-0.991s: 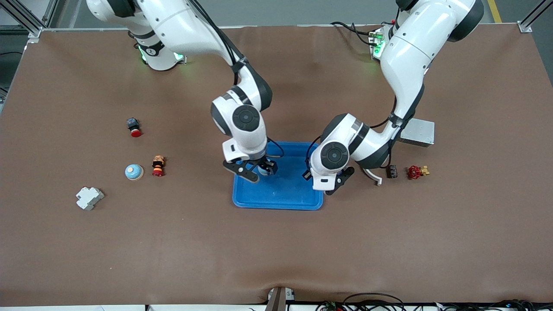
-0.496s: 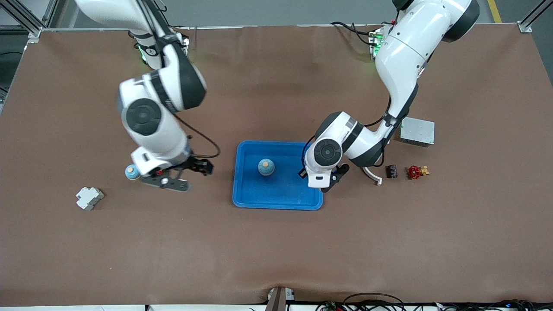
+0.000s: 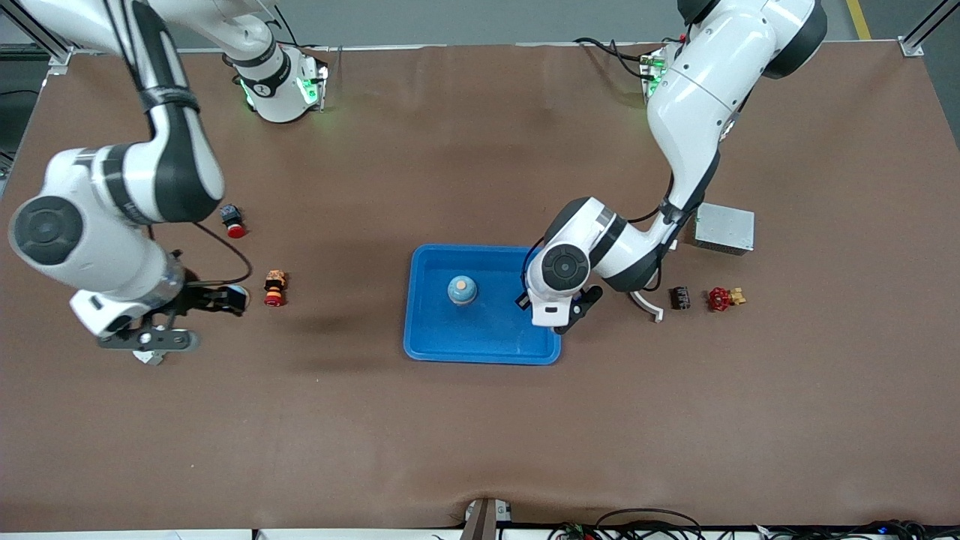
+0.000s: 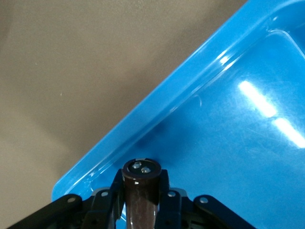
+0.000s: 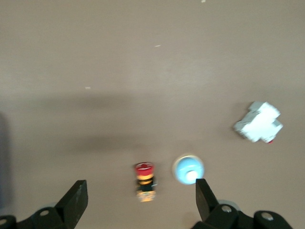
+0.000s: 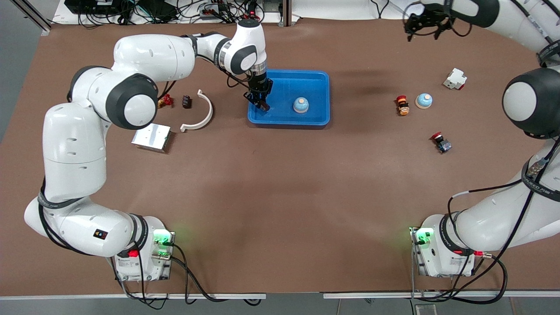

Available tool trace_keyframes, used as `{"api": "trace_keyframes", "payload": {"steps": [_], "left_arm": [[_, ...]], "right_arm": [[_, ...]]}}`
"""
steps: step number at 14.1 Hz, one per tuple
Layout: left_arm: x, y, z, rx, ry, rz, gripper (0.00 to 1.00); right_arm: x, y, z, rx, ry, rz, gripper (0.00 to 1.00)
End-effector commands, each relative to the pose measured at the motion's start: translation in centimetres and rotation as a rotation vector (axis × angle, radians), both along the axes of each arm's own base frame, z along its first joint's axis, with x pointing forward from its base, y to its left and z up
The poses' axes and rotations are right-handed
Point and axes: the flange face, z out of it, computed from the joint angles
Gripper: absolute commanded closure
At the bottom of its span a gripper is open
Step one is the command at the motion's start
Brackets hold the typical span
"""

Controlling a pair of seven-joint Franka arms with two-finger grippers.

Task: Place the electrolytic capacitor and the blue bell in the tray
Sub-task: 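Open the right gripper and move it to the second blue bell, then grasp the second bell with the right gripper while the left releases the capacitor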

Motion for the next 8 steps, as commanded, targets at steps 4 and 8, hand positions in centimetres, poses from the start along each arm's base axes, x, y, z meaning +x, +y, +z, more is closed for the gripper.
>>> {"api": "trace_keyframes", "payload": {"steps": [4, 8], "left_arm": [[0.1, -0.7, -0.3, 0.019, -0.023, -0.001, 0.99], [0.1, -0.6, -0.5, 0.023, -0.036, -0.008, 0.99]], "right_arm": [[-2.3, -8.8, -6.4, 0.106, -0.044, 0.092, 0.00], [-5.5, -9.4, -11.9, 0.123, -0.057, 0.054, 0.00]]}}
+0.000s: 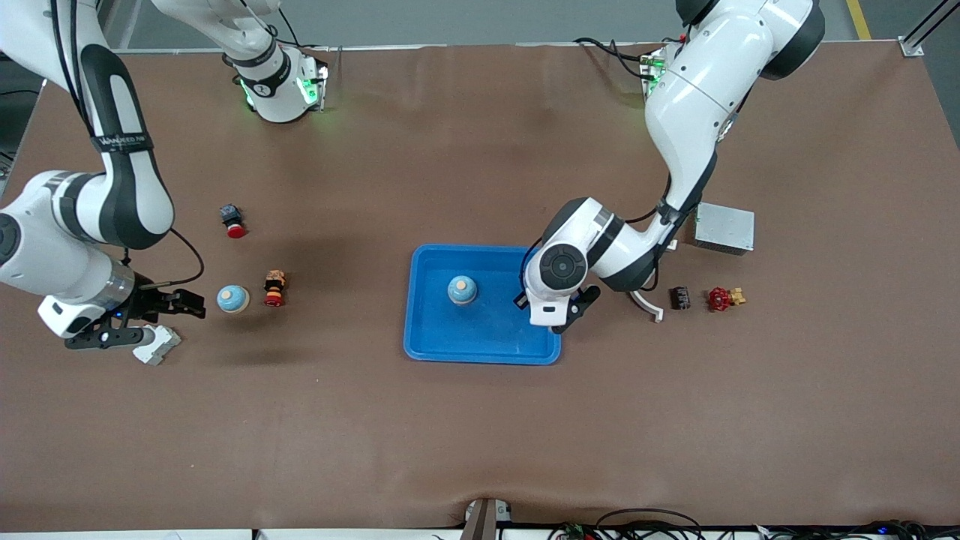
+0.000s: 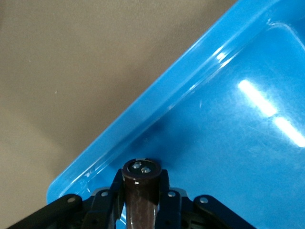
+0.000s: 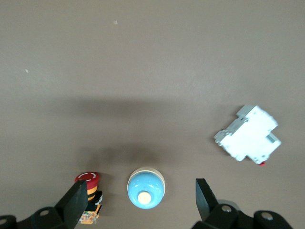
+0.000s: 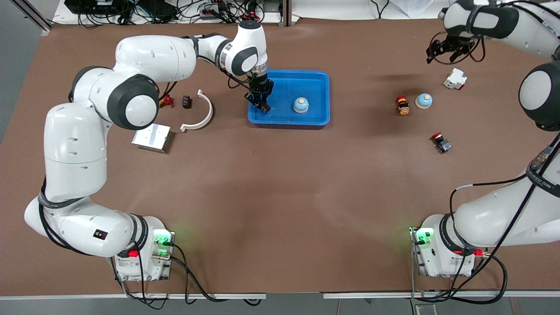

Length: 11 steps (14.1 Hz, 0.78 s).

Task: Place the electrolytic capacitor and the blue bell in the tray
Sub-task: 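Grasp the second bell with the right gripper while the left releases the capacitor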

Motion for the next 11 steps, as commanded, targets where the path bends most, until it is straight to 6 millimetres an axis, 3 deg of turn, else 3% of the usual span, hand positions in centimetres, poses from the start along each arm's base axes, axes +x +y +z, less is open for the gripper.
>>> {"api": "trace_keyframes", "payload": {"steps": [1, 4, 7, 8, 11], "left_arm": [[0.3, -0.4, 0.0, 0.021, -0.029, 0.001, 0.99], [0.3, -0.4, 0.0, 0.021, -0.030, 0.000, 0.74], [0.4, -0.3, 0.1, 0.028, -0.039, -0.010, 0.27], [0.4, -0.3, 0.1, 0.028, -0.039, -0.010, 0.00], [0.9, -0.3, 1.7, 0.020, -0.061, -0.006, 0.00]], "right_arm": [[-2.8, 0.6, -2.7, 0.014, -0.030, -0.004, 0.00], [-4.2, 0.3, -5.4, -0.008, -0.080, -0.015, 0.00], [-4.6, 0.1, -6.8, -0.015, -0.081, -0.020, 0.00], [-4.6, 0.0, -7.0, -0.016, -0.080, -0.019, 0.00], [-5.0, -0.2, -8.9, -0.020, -0.062, -0.024, 0.00]]}}
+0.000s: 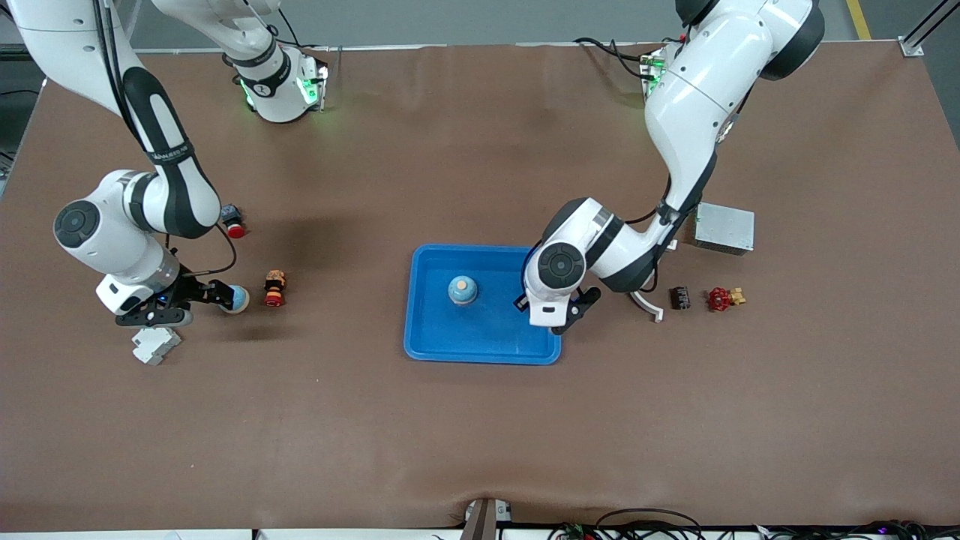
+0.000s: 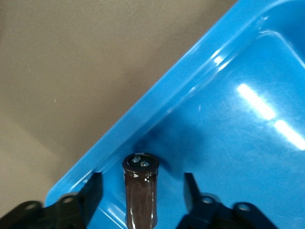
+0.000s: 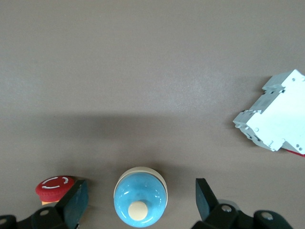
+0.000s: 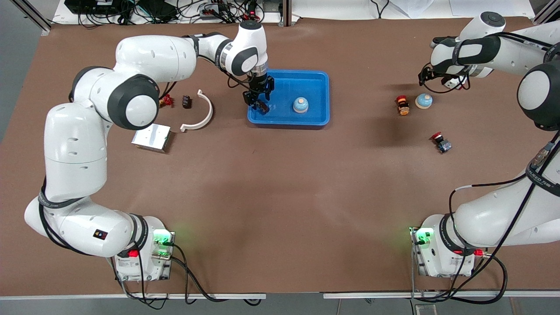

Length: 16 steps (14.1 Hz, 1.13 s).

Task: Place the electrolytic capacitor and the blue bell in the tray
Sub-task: 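Grasp the second bell with the right gripper while the left releases the capacitor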

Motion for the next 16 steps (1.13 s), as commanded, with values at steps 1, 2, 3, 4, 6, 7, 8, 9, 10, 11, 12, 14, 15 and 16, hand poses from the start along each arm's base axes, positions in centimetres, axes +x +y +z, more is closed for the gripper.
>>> {"api": "trace_keyframes", "payload": {"steps": [1, 2, 3, 4, 6, 7, 8, 9, 10, 11, 12, 14, 15, 16], "left_arm": [[1.0, 0.0, 2.7, 0.010, -0.051, 0.014, 0.00], [1.4, 0.3, 4.1, 0.008, -0.064, 0.019, 0.00], [1.7, 0.6, 5.6, 0.005, -0.083, 0.022, 0.00], [2.4, 1.3, 7.3, 0.003, -0.110, 0.035, 0.00], [3.9, 3.3, 11.6, -0.003, -0.166, 0.058, 0.00], [4.4, 4.4, 13.2, 0.003, -0.175, 0.065, 0.00], [4.6, 5.3, 14.8, 0.009, -0.179, 0.061, 0.00], [5.0, 6.7, 16.0, 0.016, -0.174, 0.046, 0.00], [5.2, 8.1, 16.8, 0.025, -0.154, 0.008, 0.00], [5.2, 9.3, 17.5, 0.031, -0.133, -0.044, 0.00], [5.2, 10.6, 18.2, 0.037, -0.110, -0.101, 0.00], [5.8, 14.4, 19.1, 0.036, -0.055, -0.194, 0.00], [6.1, 16.0, 19.3, 0.031, -0.033, -0.245, 0.00], [6.3, 17.8, 19.7, 0.031, -0.013, -0.275, 0.00]], "right_arm": [[-0.7, -0.5, -1.8, 0.003, -0.009, -0.011, 0.00], [-1.0, -0.6, -2.6, -0.001, -0.011, -0.012, 0.00], [-1.0, -0.5, -3.1, -0.002, -0.005, -0.011, 0.00], [-1.1, -0.5, -3.7, -0.003, 0.004, -0.011, 0.00], [-1.4, -0.6, -4.5, -0.003, 0.018, -0.012, 0.00], [-1.4, -0.6, -4.5, -0.003, 0.018, -0.014, 0.00], [-1.4, -0.6, -4.6, -0.002, 0.021, -0.016, 0.00], [-1.5, -0.5, -4.6, -0.001, 0.024, -0.014, 0.00], [-1.8, -0.4, -5.0, -0.001, 0.033, -0.015, 0.00], [-2.0, -0.4, -5.1, 0.000, 0.038, -0.015, 0.00], [-2.1, -0.4, -5.2, 0.000, 0.042, -0.015, 0.00], [-2.4, -0.3, -5.4, 0.002, 0.054, -0.015, 0.00], [-2.7, -0.3, -5.7, 0.003, 0.060, -0.015, 0.00], [-2.8, -0.2, -5.8, 0.004, 0.064, -0.015, 0.00]]}}
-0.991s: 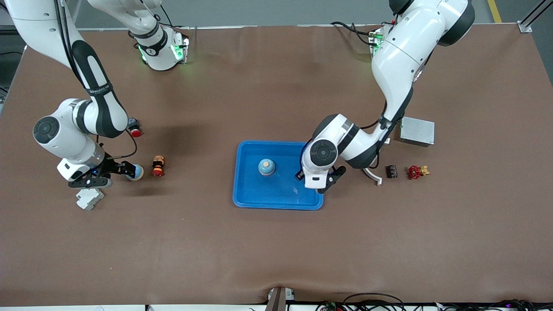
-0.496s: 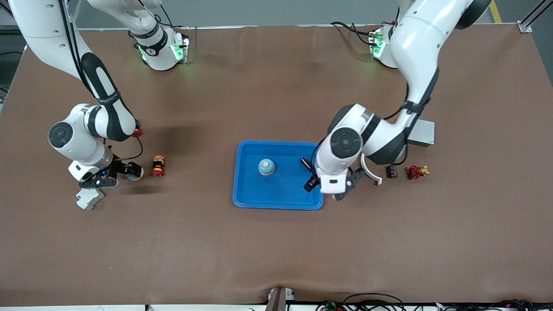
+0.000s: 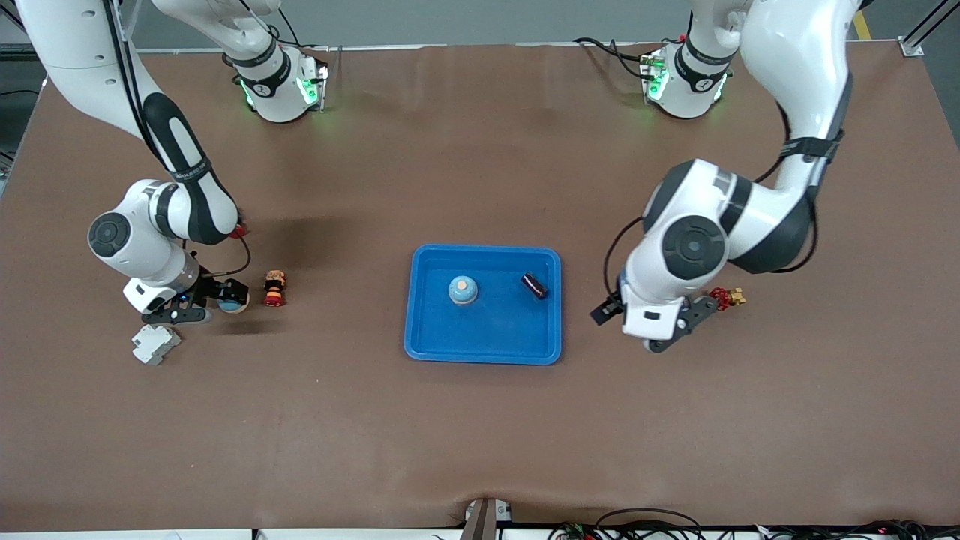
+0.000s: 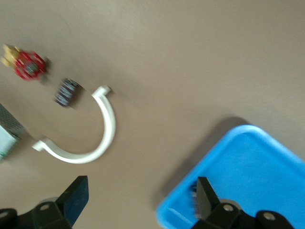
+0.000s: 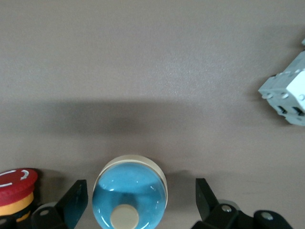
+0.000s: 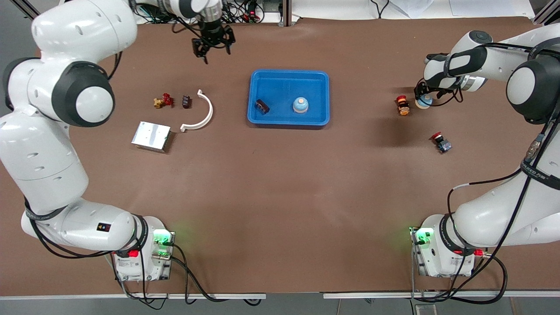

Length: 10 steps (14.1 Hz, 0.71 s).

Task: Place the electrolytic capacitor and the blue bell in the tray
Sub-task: 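Lift the bell with the right gripper while the left reaches the second capacitor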

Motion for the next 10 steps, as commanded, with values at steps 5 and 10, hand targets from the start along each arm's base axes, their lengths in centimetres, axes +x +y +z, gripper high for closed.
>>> {"api": "trace_keyframes", "payload": {"steps": [5, 10], "left_arm": [[-1.2, 12.8, 2.3, -0.011, 0.088, -0.225, 0.00], [-2.2, 16.5, -0.3, -0.046, 0.072, -0.392, 0.00]], "right_arm": [[-0.8, 0.1, 0.0, 0.016, 0.007, -0.011, 0.00], [0.0, 1.3, 1.2, 0.033, 0.033, -0.001, 1.00]]}}
